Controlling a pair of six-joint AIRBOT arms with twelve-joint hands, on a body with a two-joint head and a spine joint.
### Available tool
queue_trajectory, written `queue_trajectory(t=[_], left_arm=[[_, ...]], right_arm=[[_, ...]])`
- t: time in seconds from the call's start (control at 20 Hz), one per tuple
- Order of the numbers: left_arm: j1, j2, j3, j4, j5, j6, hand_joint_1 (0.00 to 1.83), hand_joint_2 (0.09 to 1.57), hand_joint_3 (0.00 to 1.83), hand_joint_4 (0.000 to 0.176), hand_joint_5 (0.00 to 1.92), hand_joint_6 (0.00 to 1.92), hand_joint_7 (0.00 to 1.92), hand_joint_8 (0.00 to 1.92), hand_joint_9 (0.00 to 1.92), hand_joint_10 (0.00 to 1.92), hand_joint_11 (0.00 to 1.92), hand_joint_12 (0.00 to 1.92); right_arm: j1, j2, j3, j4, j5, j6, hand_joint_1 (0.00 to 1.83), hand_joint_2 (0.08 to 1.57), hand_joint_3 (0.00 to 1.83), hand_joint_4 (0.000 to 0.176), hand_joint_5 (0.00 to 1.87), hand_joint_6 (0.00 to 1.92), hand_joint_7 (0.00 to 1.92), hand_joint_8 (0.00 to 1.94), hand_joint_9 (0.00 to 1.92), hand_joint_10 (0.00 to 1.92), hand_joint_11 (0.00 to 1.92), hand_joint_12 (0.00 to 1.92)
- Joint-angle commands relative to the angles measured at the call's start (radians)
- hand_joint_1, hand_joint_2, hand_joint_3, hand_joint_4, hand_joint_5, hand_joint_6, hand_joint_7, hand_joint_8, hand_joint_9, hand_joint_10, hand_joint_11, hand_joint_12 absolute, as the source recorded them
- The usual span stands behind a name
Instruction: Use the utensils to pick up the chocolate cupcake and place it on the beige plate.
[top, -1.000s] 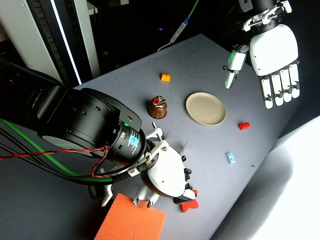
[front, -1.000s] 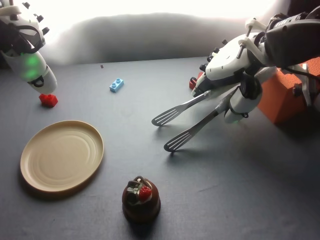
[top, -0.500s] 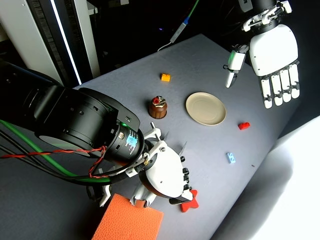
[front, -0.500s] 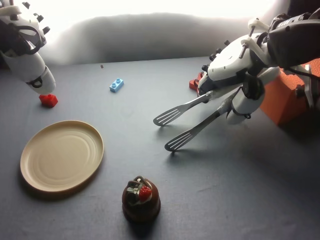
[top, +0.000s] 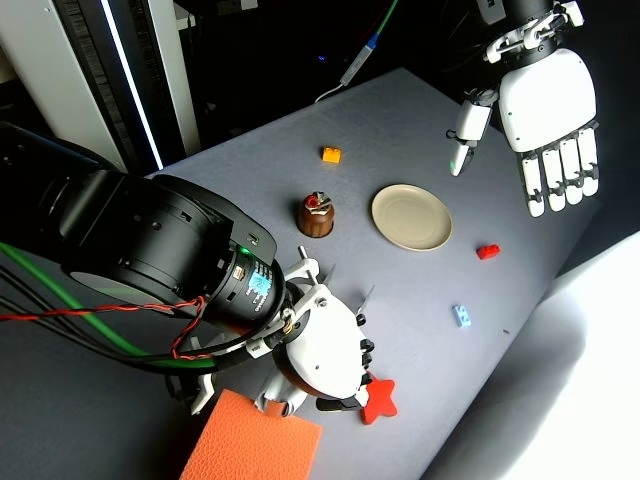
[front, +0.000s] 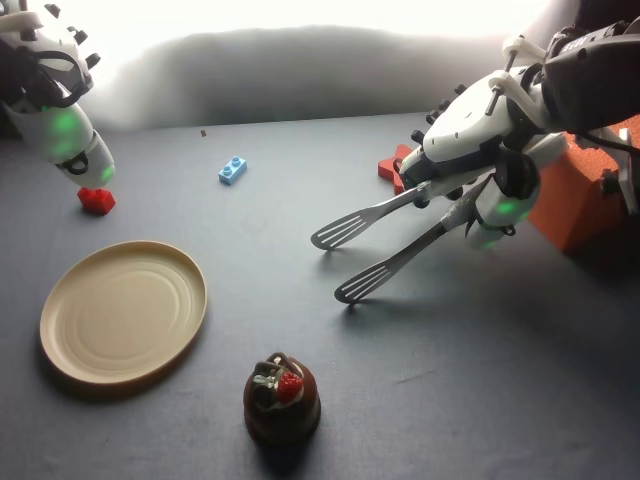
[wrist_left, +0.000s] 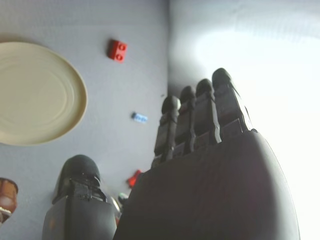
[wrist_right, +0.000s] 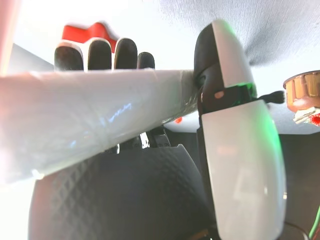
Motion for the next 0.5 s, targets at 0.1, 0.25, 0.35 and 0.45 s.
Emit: queue_trajectory(t=[0.1, 0.25, 0.35, 0.45], left_arm=[[-0.004, 0.007, 0.002, 0.068, -0.035, 0.009, 0.06, 1.10, 0.00, 0.000, 0.11, 0.00, 0.07, 0.00, 0.03, 0.00, 0.00, 0.12], [-0.004, 0.007, 0.002, 0.074, -0.033, 0.009, 0.06, 1.11, 0.00, 0.000, 0.09, 0.00, 0.06, 0.00, 0.02, 0.00, 0.01, 0.06], [-0.004, 0.007, 0.001, 0.077, -0.032, 0.009, 0.07, 1.10, 0.00, 0.000, 0.10, 0.00, 0.08, 0.00, 0.04, 0.00, 0.00, 0.14], [-0.003, 0.007, 0.001, 0.081, -0.032, 0.007, 0.07, 1.10, 0.00, 0.000, 0.11, 0.00, 0.07, 0.00, 0.02, 0.00, 0.00, 0.08]], right_arm=[[0.007, 0.020, -0.014, -0.011, 0.024, -0.010, 1.08, 1.13, 0.00, 0.000, 0.41, 0.91, 0.42, 1.39, 0.45, 1.56, 0.50, 1.83], [0.012, 0.024, -0.024, -0.011, 0.025, -0.009, 1.07, 1.12, 0.00, 0.000, 0.47, 0.96, 0.46, 1.47, 0.50, 1.62, 0.59, 1.84], [0.015, 0.025, -0.025, -0.011, 0.025, -0.009, 1.07, 1.22, 0.02, 0.000, 0.66, 1.31, 0.46, 1.53, 0.52, 1.68, 0.65, 1.87], [0.019, 0.027, -0.026, -0.011, 0.025, -0.009, 1.07, 1.25, 0.00, 0.000, 0.71, 1.39, 0.50, 1.58, 0.55, 1.75, 0.66, 1.92]])
